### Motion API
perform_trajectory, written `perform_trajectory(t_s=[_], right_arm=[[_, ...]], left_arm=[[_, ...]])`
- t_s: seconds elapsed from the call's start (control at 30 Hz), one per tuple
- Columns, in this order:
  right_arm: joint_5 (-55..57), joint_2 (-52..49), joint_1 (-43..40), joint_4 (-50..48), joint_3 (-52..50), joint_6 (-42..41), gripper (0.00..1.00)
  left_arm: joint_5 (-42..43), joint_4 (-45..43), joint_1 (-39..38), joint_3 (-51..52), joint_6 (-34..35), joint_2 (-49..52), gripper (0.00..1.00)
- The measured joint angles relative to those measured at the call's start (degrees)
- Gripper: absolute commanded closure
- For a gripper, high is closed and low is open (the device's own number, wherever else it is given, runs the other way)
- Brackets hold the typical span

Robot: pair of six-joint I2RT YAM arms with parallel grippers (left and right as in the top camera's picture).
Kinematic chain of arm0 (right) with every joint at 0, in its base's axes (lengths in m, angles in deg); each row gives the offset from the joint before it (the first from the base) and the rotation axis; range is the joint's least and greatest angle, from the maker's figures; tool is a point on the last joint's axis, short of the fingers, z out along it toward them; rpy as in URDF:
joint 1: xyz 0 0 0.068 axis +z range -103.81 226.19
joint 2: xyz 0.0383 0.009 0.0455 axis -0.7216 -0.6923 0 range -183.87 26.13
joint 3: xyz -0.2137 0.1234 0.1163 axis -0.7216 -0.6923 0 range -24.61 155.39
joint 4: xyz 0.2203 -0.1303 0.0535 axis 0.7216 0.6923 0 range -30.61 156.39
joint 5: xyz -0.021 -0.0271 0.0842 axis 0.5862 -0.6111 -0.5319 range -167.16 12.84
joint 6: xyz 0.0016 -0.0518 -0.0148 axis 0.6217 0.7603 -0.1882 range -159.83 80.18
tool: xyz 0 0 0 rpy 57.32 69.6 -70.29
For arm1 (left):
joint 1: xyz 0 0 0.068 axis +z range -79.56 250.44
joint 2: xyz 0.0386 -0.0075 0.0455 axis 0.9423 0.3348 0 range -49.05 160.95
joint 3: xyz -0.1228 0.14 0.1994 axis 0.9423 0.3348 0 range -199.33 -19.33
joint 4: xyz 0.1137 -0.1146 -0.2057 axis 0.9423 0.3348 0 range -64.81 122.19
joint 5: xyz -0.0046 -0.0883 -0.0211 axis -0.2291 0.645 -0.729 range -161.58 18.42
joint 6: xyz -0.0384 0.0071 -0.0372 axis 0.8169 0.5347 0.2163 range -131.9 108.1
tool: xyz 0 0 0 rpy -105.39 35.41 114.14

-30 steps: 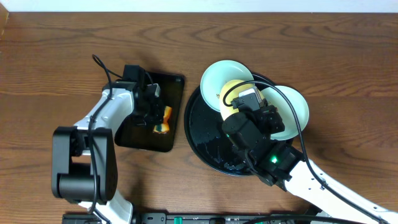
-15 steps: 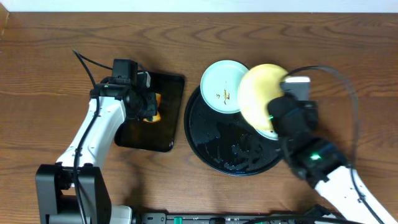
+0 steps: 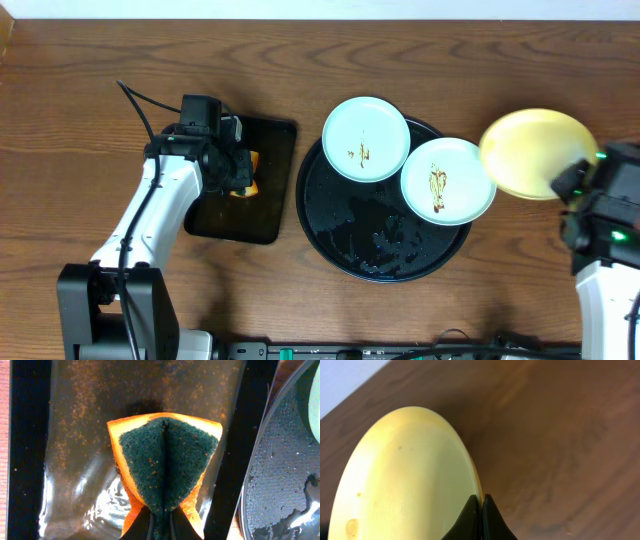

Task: Clean dirty plates on tray and stack at the side
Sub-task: 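Carry the yellow plate right and set it on the table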

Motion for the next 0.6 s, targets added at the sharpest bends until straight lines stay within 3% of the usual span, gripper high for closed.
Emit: perform_trajectory(t_s=[0.3,0.6], right_arm=[[-2.7,-8.5,-16.4,-3.5,0.0,0.0,0.99],[-4.4,-21.0,-19.2,-7.8,0.0,-0.2,0.99]], left_arm=[[0.0,0.0,0.0,0.0,0.0,0.0,0.92],[0.0,0.1,0.0,0.0,0.0,0.0,0.92]])
